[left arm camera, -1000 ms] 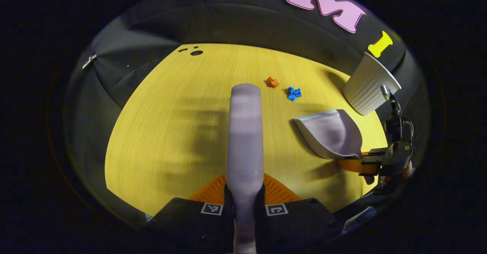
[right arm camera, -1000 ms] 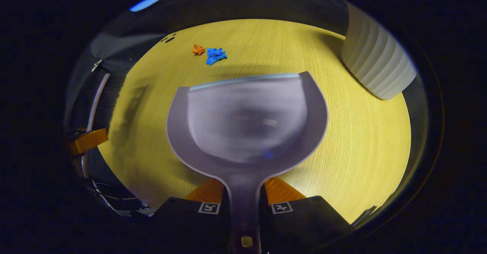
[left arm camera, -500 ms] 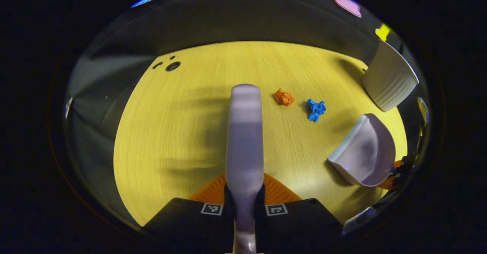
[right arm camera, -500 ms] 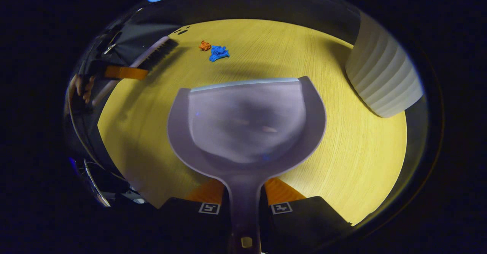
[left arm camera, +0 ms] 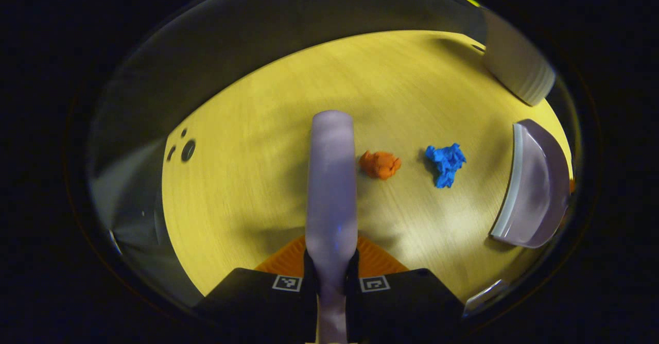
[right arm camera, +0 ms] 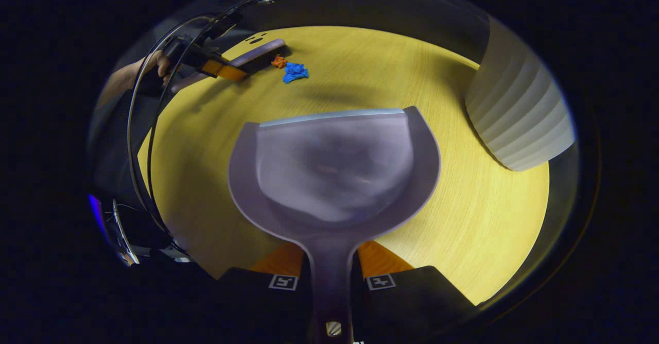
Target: Pick up the small broom and dustpan from the desktop, sweep the trash into the dustpan with the broom, and then empty the trash into the garbage bin.
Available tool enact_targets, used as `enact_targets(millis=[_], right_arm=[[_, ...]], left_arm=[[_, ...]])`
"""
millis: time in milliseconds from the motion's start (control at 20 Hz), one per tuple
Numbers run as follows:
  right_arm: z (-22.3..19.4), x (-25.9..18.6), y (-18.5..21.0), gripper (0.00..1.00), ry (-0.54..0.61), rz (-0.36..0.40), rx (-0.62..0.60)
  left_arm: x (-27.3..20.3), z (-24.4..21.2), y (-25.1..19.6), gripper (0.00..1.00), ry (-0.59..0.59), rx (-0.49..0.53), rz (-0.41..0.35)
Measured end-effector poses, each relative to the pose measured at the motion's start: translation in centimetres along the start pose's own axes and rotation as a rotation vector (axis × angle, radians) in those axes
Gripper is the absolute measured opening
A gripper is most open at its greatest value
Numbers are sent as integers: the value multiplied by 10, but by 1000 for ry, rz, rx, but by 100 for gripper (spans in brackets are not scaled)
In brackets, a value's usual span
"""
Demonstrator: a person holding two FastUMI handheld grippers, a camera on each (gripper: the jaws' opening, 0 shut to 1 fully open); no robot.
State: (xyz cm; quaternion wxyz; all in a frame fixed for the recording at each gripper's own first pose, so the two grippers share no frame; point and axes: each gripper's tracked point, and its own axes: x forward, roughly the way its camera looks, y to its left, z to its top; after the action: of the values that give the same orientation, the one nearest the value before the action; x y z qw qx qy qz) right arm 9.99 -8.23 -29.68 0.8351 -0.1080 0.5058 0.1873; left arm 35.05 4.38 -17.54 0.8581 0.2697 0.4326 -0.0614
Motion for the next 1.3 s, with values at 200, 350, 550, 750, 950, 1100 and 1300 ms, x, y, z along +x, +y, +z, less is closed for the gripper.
enact_targets(millis=[200, 350, 550, 750, 950, 1100, 1300], right_arm=[[0, 2, -3, 34, 3, 11, -24], [5, 8, -2, 33, -5, 16, -42], [8, 16, 1, 34, -11, 15, -58], [8, 13, 4, 34, -29, 14, -56], [-4, 6, 11, 34, -34, 20, -45], [-7, 3, 11, 34, -39, 30, -18], [-11, 8, 3, 34, -46, 41, -8]], left_arm=[[4, 21, -27, 25, 5, 180, -84], [2, 30, -70, 27, 5, 257, -176], [-11, 23, -140, 27, 56, 323, -324], [-40, -1, -208, 26, 124, 326, -548], [-47, -9, -235, 27, 134, 260, -572], [-57, -11, -238, 27, 89, 163, -549], [-68, -11, -246, 27, -5, 9, -518]])
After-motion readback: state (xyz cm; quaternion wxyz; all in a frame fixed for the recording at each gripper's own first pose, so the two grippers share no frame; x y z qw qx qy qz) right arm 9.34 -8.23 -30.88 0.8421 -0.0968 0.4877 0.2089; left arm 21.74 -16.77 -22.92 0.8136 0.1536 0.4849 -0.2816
